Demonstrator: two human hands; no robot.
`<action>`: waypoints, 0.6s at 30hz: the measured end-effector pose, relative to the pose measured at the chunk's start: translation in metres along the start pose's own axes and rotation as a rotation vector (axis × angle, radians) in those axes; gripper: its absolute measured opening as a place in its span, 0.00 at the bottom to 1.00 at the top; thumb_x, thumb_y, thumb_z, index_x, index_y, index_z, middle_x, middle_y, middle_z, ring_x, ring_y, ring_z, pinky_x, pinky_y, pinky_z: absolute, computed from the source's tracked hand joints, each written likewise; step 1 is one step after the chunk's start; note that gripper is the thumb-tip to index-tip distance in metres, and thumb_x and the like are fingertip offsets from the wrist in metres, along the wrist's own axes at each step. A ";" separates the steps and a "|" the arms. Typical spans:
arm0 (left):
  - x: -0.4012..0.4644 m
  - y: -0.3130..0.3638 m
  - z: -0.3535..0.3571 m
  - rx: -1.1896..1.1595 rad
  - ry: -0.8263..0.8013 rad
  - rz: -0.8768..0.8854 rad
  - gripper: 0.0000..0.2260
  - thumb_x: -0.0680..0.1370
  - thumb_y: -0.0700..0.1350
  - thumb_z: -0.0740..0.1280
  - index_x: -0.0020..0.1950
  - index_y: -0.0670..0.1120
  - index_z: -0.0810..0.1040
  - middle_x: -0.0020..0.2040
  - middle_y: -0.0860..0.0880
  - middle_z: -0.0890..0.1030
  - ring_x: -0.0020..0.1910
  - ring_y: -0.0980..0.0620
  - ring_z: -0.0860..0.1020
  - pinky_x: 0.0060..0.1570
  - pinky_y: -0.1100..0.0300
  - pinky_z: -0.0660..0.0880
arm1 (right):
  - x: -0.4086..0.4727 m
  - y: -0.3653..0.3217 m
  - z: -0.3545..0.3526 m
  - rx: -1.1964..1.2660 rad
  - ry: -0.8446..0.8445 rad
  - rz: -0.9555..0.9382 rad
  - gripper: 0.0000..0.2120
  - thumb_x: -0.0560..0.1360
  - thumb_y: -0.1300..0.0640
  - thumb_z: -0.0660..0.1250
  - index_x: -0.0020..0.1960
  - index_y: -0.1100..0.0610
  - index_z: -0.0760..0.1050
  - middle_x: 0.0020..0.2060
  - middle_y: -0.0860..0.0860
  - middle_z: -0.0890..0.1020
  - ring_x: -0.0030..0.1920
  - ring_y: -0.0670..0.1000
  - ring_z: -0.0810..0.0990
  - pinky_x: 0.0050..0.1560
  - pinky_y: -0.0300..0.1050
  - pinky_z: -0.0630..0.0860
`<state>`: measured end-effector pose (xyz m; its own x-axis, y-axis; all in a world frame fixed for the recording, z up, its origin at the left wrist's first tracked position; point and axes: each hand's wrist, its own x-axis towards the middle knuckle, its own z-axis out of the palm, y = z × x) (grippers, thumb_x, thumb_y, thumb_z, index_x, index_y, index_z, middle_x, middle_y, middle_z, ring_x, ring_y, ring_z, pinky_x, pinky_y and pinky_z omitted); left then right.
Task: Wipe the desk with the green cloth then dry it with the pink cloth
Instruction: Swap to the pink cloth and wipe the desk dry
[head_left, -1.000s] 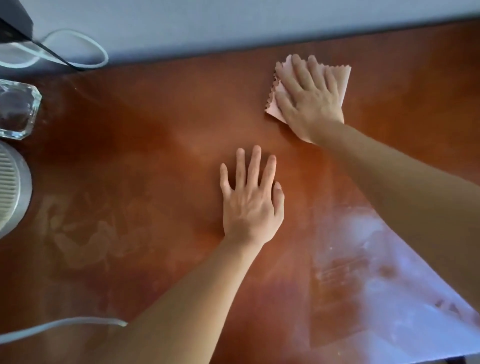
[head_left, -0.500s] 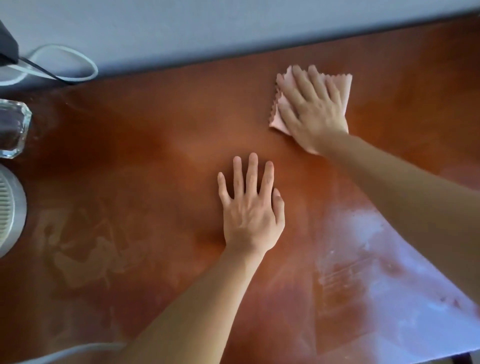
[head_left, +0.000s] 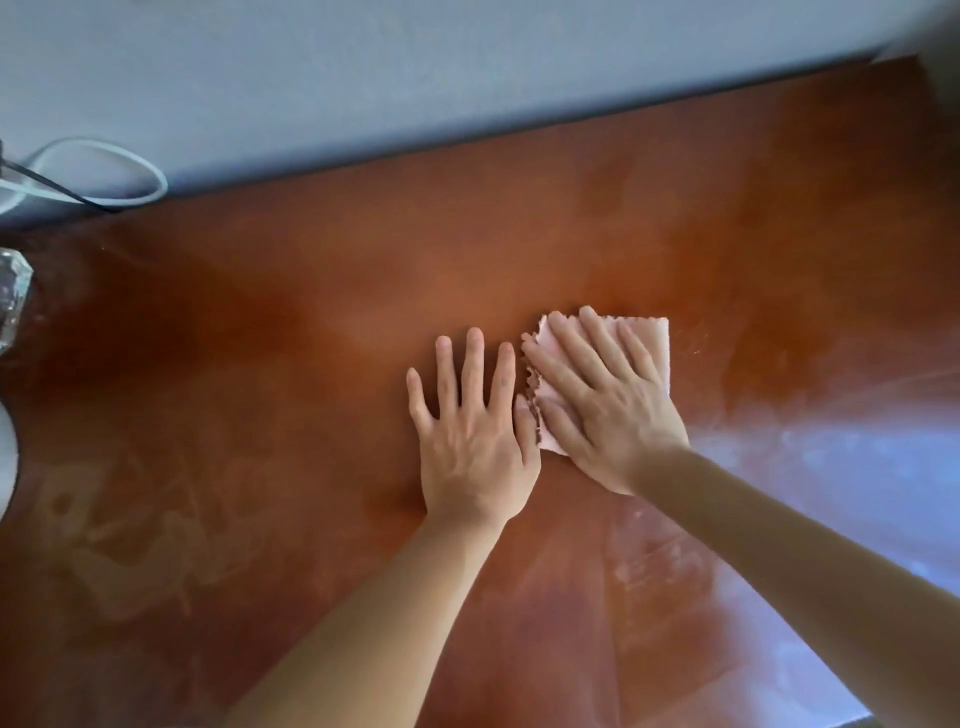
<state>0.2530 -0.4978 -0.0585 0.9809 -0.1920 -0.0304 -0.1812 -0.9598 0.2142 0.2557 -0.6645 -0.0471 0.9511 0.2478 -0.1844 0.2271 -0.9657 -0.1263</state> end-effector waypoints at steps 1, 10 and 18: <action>0.000 0.001 0.000 -0.001 0.004 -0.003 0.24 0.83 0.53 0.53 0.78 0.49 0.68 0.81 0.45 0.63 0.81 0.39 0.57 0.76 0.35 0.53 | 0.014 0.005 -0.003 -0.003 -0.006 0.008 0.28 0.85 0.42 0.43 0.83 0.48 0.56 0.82 0.53 0.59 0.82 0.58 0.53 0.81 0.61 0.49; 0.001 0.000 0.003 0.022 0.037 -0.010 0.24 0.83 0.53 0.53 0.79 0.50 0.67 0.81 0.44 0.64 0.81 0.40 0.57 0.77 0.35 0.52 | 0.076 0.013 -0.017 0.044 0.042 0.138 0.30 0.83 0.40 0.37 0.84 0.44 0.48 0.84 0.49 0.50 0.83 0.54 0.43 0.81 0.55 0.40; -0.001 0.000 0.002 -0.024 0.036 -0.007 0.24 0.84 0.53 0.51 0.79 0.49 0.67 0.81 0.44 0.62 0.81 0.40 0.56 0.77 0.35 0.52 | -0.043 -0.009 0.009 0.038 0.024 -0.004 0.27 0.86 0.42 0.43 0.83 0.48 0.57 0.82 0.53 0.58 0.83 0.58 0.51 0.81 0.60 0.48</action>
<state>0.2518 -0.4977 -0.0605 0.9841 -0.1775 0.0030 -0.1731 -0.9558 0.2378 0.2105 -0.6659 -0.0470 0.9550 0.2494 -0.1604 0.2234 -0.9609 -0.1638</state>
